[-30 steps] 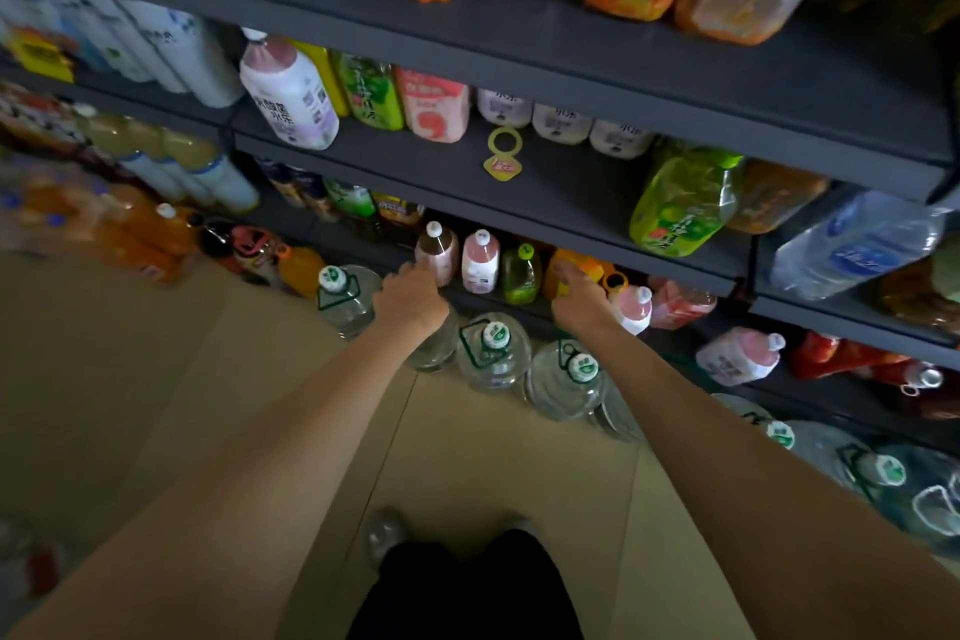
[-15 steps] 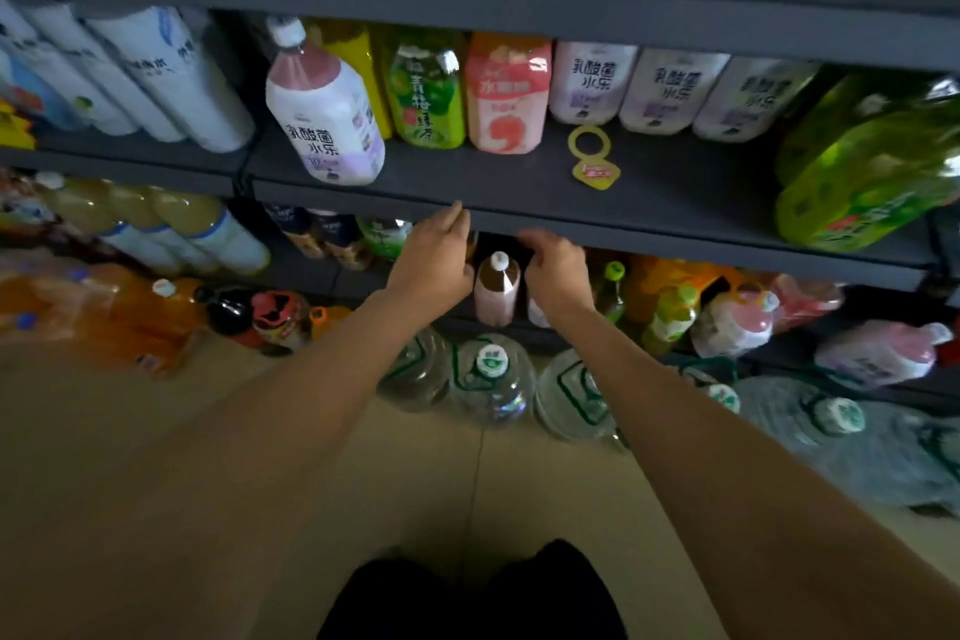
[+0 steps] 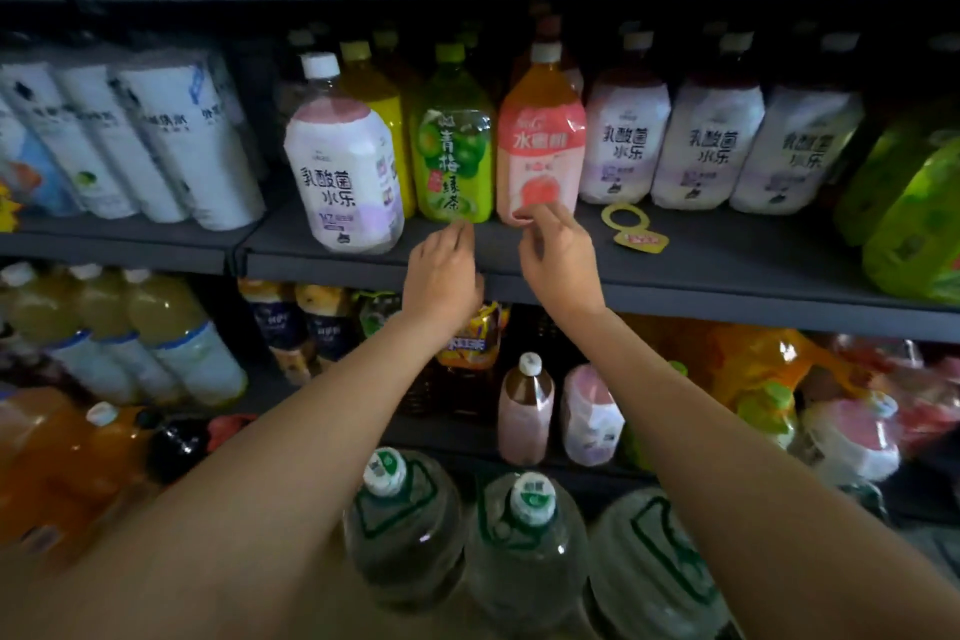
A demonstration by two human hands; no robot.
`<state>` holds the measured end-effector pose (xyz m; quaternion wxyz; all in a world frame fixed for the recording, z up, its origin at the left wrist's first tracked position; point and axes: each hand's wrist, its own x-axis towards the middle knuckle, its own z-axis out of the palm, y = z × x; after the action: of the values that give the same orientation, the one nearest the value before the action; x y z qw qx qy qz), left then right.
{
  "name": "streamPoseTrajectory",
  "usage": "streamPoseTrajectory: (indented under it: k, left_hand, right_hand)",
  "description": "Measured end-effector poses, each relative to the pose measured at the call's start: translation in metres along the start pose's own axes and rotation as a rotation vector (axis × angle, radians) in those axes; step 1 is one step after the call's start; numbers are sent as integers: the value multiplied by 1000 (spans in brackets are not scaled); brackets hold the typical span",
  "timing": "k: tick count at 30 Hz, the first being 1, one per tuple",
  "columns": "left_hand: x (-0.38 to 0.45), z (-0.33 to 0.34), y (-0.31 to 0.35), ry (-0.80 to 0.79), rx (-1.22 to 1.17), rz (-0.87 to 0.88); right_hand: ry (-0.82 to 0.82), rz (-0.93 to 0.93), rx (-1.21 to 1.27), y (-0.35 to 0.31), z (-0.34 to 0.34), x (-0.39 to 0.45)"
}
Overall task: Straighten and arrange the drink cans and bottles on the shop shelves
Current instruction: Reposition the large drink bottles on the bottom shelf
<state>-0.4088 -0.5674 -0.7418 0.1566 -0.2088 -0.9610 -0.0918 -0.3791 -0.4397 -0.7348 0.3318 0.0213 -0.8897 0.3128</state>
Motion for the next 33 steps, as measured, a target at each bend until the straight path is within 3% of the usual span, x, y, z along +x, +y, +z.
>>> streamPoseTrajectory:
  k: [4, 6, 8, 11, 14, 18, 25, 33]
  left_hand:
    - [-5, -1, -27, 378, -150, -99]
    - [-11, -10, -44, 562, -295, -243]
    - [-12, -23, -64, 644, -446, -416]
    - [3, -33, -90, 531, -673, -552]
    - [17, -38, -104, 370, -988, -605]
    - [21, -43, -109, 222, -1047, -682]
    - [18, -20, -49, 124, -1142, -421]
    - [45, -7, 93, -11, -1366, -91]
  right_hand:
    - [-27, 0, 137, -12, 34, 1]
    - [-134, 92, 250, -23, 48, 6]
    - [-260, 180, 354, -44, 60, 16]
    - [-336, 152, 338, -76, 84, 35]
    - [-320, 241, 393, -96, 102, 47]
    - [-293, 387, 587, -87, 108, 46]
    - [-107, 364, 696, -37, 50, 30]
    - [309, 299, 427, 40, -68, 7]
